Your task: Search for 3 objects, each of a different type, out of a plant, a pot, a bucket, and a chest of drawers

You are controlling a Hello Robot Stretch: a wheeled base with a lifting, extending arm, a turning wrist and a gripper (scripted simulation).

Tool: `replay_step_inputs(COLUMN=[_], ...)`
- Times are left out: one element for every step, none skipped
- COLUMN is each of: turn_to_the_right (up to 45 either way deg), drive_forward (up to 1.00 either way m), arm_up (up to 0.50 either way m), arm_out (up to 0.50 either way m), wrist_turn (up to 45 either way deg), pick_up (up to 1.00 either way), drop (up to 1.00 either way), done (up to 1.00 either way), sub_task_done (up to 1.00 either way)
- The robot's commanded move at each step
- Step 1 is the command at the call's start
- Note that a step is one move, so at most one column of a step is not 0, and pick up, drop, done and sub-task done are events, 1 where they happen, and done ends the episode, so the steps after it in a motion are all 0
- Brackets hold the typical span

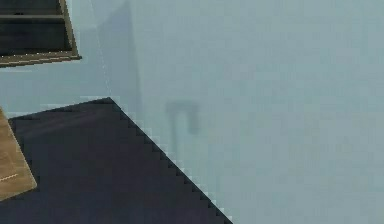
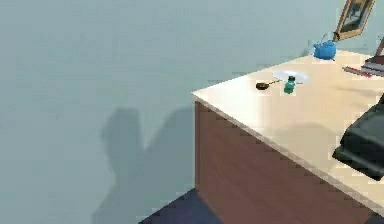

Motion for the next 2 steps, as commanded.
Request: replay_step_inputs(turn_to_the_right=[0.0, -45.0], drive_forward=[0.5, 0.0], arm_up=[0.0, 0.0], arm_out=[0.0, 0.0], wrist_turn=[0.0, 0.0], pick_up=[0.0, 0.0], drop=[0.0, 0.0], done=[0.0, 0.0], sub_task_done=[0.0, 0.0])
